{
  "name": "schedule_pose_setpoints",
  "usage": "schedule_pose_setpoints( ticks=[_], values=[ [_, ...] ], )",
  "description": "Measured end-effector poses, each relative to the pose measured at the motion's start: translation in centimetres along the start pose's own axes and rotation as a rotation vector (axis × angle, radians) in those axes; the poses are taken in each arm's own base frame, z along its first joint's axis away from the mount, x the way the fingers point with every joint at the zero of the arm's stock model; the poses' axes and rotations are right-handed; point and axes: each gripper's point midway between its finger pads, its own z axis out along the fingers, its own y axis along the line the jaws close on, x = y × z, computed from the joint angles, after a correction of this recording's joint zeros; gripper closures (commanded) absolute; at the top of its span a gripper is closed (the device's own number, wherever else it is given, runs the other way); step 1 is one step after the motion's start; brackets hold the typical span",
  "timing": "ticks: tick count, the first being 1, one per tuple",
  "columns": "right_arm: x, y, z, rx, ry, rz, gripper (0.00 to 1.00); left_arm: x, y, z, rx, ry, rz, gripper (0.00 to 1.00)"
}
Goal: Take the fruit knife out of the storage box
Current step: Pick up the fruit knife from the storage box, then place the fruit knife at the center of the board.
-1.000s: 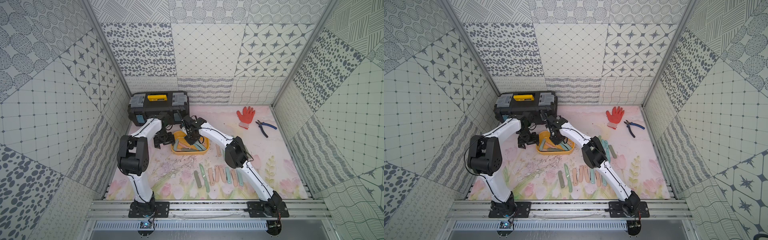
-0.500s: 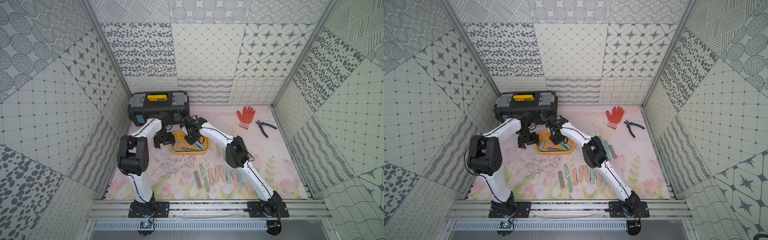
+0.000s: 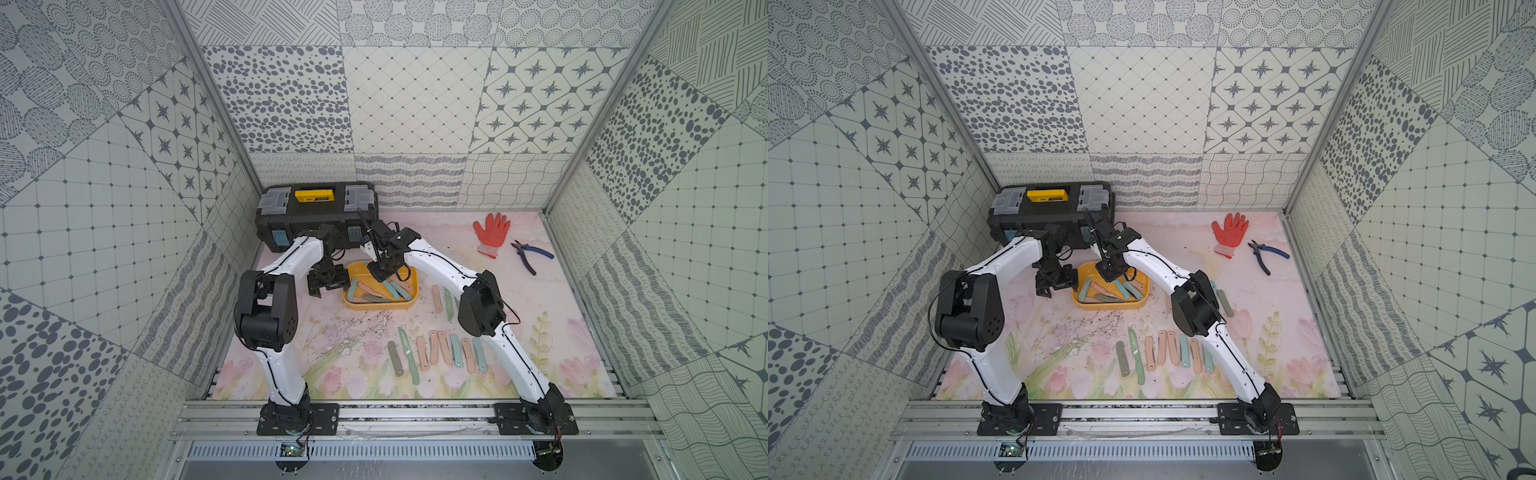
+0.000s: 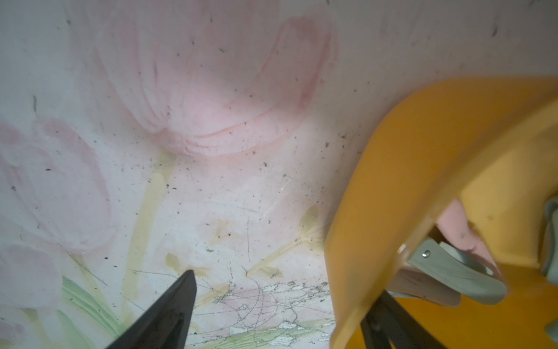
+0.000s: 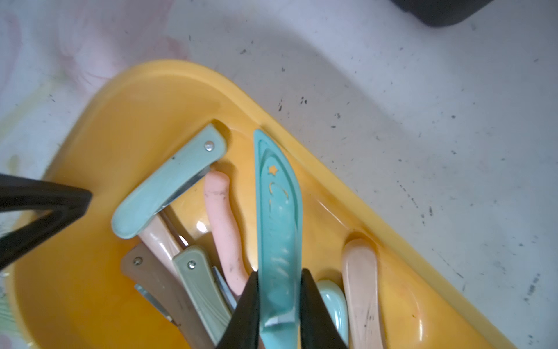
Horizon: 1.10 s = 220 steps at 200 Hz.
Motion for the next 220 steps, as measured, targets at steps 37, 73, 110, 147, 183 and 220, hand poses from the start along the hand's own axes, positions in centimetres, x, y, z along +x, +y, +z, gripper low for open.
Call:
schedule_pose_setpoints(
  ticks=[37,73,110,147,183,220],
  values=[
    [-1.4,0.3,-1.9,-0.020,-0.049,0.041,0.92,0.0,0.0,0.0,0.000,0.000,0.000,0.19],
    [-2.2,0.1,-3.9,-0.033,-0.081,0.083,0.92,0.0,0.0,0.0,0.000,0.000,0.000,0.19],
    [-2.7,-0.1,-5.3,-0.035,-0.101,0.106,0.92,0.0,0.0,0.0,0.000,0.000,0.000,0.19],
    [-2.1,-1.6,-6.3,0.004,-0.095,0.178,0.93,0.0,0.0,0.0,0.000,0.000,0.000,0.19],
    [0.5,-3.7,-9.9,0.040,-0.106,0.280,0.92,0.0,0.0,0.0,0.000,0.000,0.000,0.19],
    [3.2,-6.6,-14.0,0.078,-0.178,0.396,0.92,0.0,0.0,0.0,0.000,0.000,0.000,0.19]
  ],
)
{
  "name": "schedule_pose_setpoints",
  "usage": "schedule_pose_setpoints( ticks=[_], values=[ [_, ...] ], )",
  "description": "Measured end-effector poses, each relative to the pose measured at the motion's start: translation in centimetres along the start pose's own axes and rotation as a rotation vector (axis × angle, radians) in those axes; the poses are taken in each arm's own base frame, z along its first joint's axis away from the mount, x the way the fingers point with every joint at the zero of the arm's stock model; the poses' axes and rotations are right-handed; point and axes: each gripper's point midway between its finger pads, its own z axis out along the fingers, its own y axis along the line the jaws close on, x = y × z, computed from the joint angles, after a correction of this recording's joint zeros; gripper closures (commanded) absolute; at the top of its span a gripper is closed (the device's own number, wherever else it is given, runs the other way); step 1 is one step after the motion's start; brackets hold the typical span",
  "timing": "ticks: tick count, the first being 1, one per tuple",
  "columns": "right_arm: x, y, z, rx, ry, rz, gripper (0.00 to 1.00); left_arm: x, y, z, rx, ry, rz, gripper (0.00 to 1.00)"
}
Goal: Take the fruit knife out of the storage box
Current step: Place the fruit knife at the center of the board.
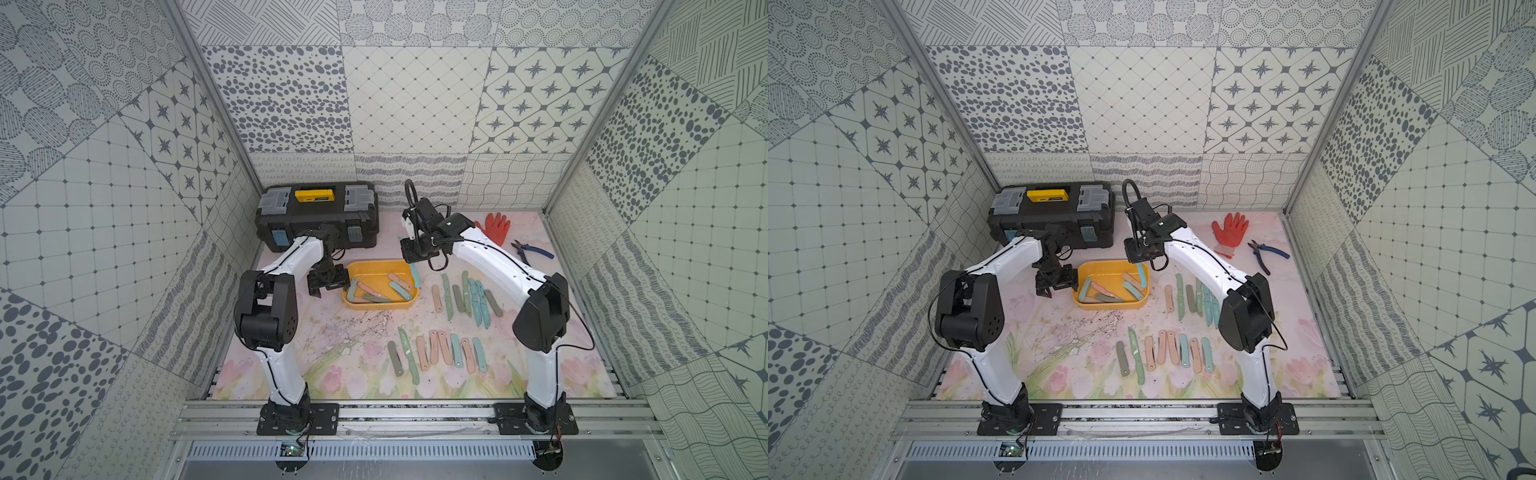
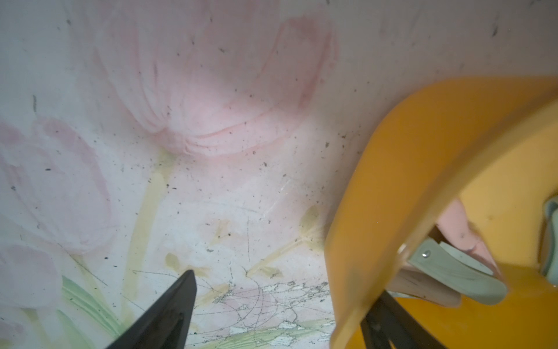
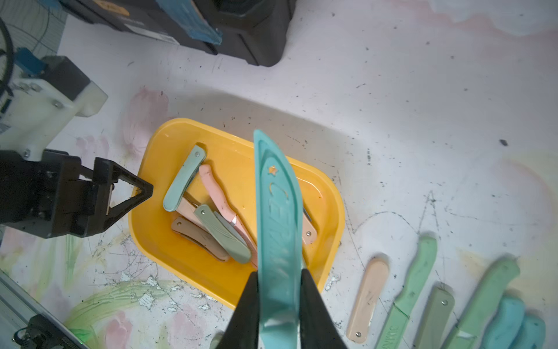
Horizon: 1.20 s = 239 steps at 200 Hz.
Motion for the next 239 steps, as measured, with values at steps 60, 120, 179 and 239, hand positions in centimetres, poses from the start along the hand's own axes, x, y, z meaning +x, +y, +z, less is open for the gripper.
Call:
schedule_pose_setpoints(
  ticks=[60,120,179,239],
  values=[
    [5.3,-5.1,2.9,0.061,0.074,0.151,0.92,0.0,0.0,0.0,0.000,0.000,0.000,0.19],
    [6.8,-5.2,6.1,0.041,0.101,0.210,0.92,0.0,0.0,0.0,0.000,0.000,0.000,0.19],
    [9.6,-6.0,10.5,0.055,0.193,0.237,0.90,0.0,0.0,0.0,0.000,0.000,0.000,0.19],
    [10.4,-6.4,11.4,0.063,0.212,0.246,0.89,0.0,0.0,0.0,0.000,0.000,0.000,0.19]
  ],
)
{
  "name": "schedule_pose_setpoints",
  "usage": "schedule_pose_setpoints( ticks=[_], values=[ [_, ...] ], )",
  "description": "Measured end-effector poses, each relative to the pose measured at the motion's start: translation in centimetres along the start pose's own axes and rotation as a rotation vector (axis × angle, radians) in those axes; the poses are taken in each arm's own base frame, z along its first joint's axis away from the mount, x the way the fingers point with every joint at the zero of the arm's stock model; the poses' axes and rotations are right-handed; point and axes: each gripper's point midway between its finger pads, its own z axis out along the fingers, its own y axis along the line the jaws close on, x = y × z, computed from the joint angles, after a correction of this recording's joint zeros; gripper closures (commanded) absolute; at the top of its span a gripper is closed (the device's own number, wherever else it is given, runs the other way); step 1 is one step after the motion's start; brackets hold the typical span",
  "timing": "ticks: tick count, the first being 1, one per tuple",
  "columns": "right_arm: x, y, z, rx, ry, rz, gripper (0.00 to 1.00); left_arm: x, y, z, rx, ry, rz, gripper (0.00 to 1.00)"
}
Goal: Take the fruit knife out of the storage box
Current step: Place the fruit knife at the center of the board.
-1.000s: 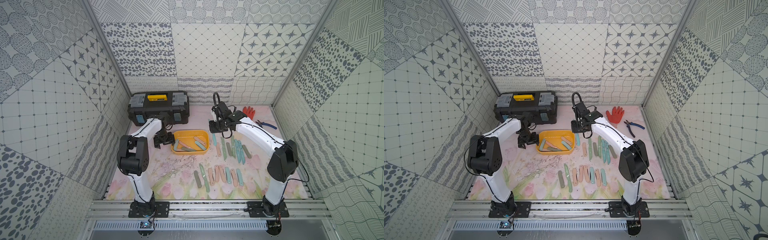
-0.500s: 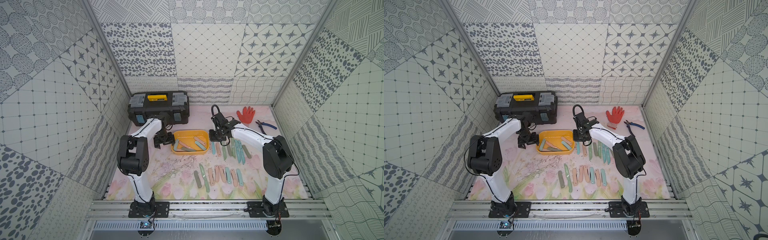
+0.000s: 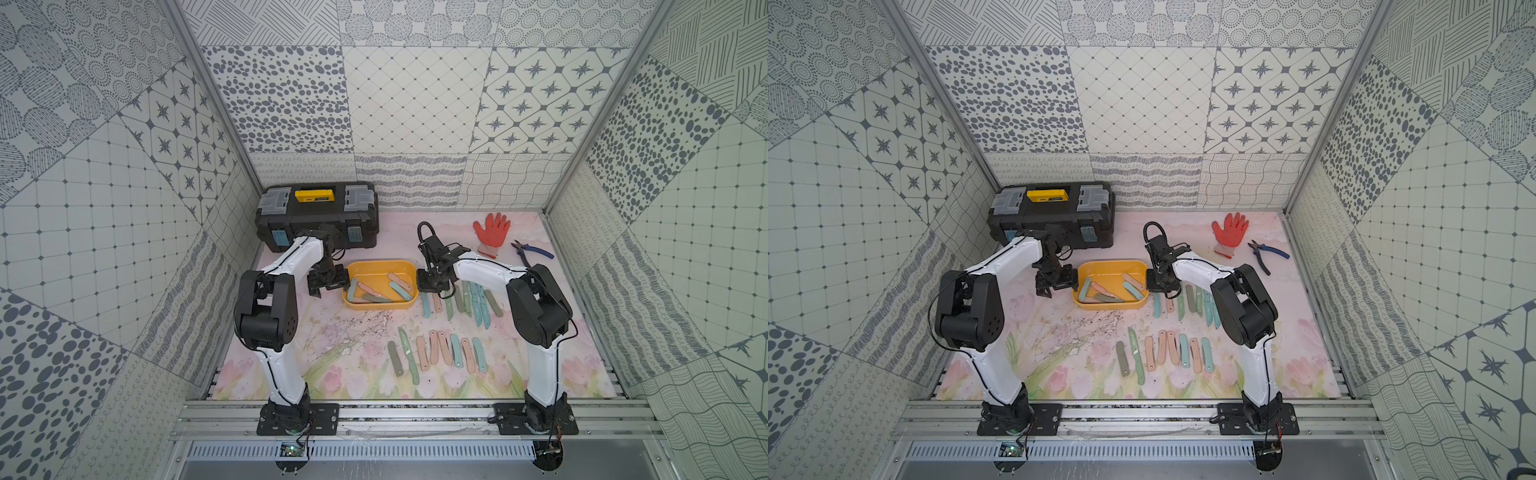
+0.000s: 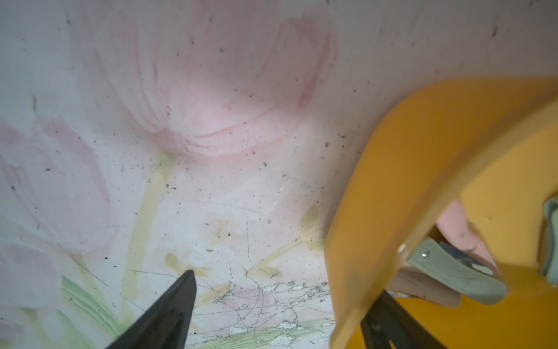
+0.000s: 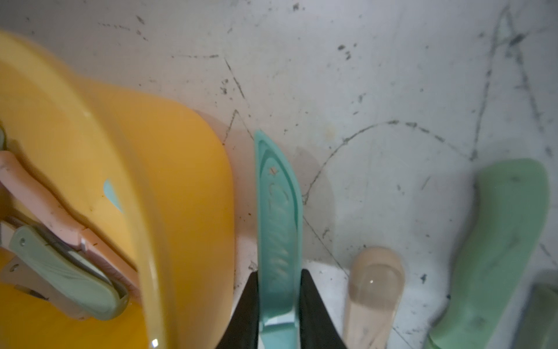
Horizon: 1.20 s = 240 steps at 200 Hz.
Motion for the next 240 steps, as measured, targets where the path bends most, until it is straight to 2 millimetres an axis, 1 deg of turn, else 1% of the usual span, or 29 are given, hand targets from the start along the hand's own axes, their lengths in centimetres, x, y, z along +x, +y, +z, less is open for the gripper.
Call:
schedule_pose_setpoints(
  ticks=[31,62,94,113,141,158,170,184,195,210,224,230,240],
  values=[
    [0.4,-0.4,0.7,0.012,0.019,0.007,0.85,0.0,0.0,0.0,0.000,0.000,0.000,0.19],
    [0.3,-0.5,0.8,0.012,0.020,0.010,0.83,0.0,0.0,0.0,0.000,0.000,0.000,0.19],
    [0.3,-0.5,0.8,0.013,0.020,0.014,0.72,0.0,0.0,0.0,0.000,0.000,0.000,0.19],
    [0.3,-0.5,0.8,0.013,0.018,0.016,0.68,0.0,0.0,0.0,0.000,0.000,0.000,0.19],
    [0.4,-0.6,0.6,0.019,0.021,0.018,0.68,0.0,0.0,0.0,0.000,0.000,0.000,0.19],
    [0.4,-0.7,0.1,0.027,0.017,0.016,0.68,0.0,0.0,0.0,0.000,0.000,0.000,0.19],
    [0.2,-0.7,-0.7,0.029,0.004,0.015,0.68,0.0,0.0,0.0,0.000,0.000,0.000,0.19],
    [-0.3,-0.5,-2.2,0.028,-0.022,0.010,0.67,0.0,0.0,0.0,0.000,0.000,0.000,0.19],
    [-0.9,-0.3,-3.9,0.023,-0.054,0.004,0.61,0.0,0.0,0.0,0.000,0.000,0.000,0.19],
    [-2.1,0.3,-6.5,0.005,-0.114,-0.010,0.61,0.0,0.0,0.0,0.000,0.000,0.000,0.19],
    [-3.3,1.3,-9.1,-0.030,-0.178,-0.033,0.57,0.0,0.0,0.0,0.000,0.000,0.000,0.19],
    [-3.6,1.7,-10.0,-0.048,-0.199,-0.046,0.53,0.0,0.0,0.0,0.000,0.000,0.000,0.19],
    [-4.1,2.5,-11.6,-0.085,-0.235,-0.075,0.43,0.0,0.0,0.0,0.000,0.000,0.000,0.19]
  ],
)
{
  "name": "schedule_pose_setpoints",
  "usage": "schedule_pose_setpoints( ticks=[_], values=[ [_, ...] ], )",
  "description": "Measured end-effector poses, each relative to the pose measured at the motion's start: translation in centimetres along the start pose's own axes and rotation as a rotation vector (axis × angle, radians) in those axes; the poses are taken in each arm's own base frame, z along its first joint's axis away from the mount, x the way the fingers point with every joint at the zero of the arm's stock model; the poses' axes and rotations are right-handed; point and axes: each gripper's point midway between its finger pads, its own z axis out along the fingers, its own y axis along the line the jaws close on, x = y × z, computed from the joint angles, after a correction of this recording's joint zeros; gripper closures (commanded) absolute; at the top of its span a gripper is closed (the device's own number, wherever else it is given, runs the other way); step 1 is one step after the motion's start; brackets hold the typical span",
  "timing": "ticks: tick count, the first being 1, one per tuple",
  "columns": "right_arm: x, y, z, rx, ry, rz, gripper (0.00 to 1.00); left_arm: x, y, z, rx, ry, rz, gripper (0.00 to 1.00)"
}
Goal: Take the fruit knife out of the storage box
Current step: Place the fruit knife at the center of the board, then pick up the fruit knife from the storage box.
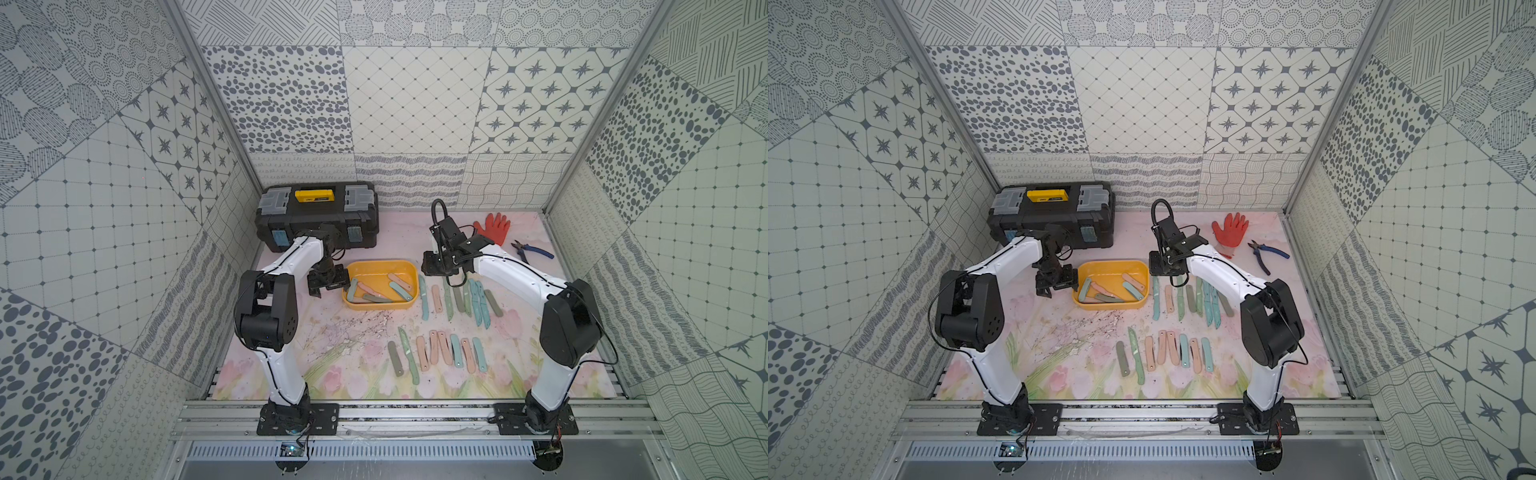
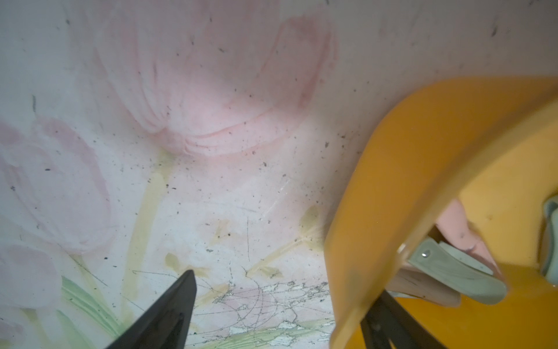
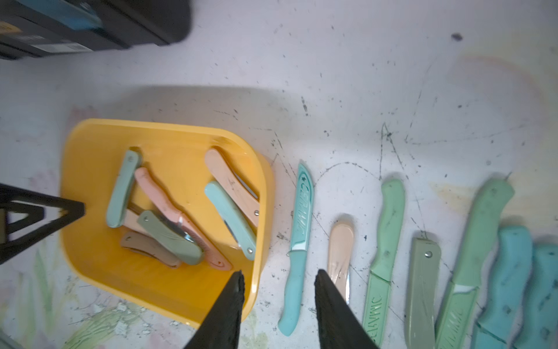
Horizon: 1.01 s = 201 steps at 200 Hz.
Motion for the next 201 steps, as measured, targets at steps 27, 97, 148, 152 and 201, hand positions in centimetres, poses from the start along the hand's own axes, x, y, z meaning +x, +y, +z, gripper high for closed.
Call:
schedule_pose_setpoints(
  ticks=[27,97,148,152,201],
  values=[
    [-1.9,2.2,-1.9,-0.063,-0.047,-0.097,0.19,0.0,0.0,0.0,0.000,0.000,0.000,0.19],
    [0.1,9.5,0.7,-0.045,-0.019,-0.466,0.28,0.0,0.0,0.0,0.001,0.000,0.000,0.19],
    [0.5,10.4,5.1,-0.014,0.080,-0.560,0.28,0.0,-0.1,0.0,0.004,0.001,0.000,0.19],
    [0.5,10.2,5.7,-0.002,0.089,-0.561,0.28,0.0,-0.1,0.0,0.004,0.002,0.000,0.19],
    [1.5,8.0,10.6,0.112,0.205,-0.578,0.30,0.0,-0.1,-0.2,0.006,-0.004,0.000,0.19]
  ],
)
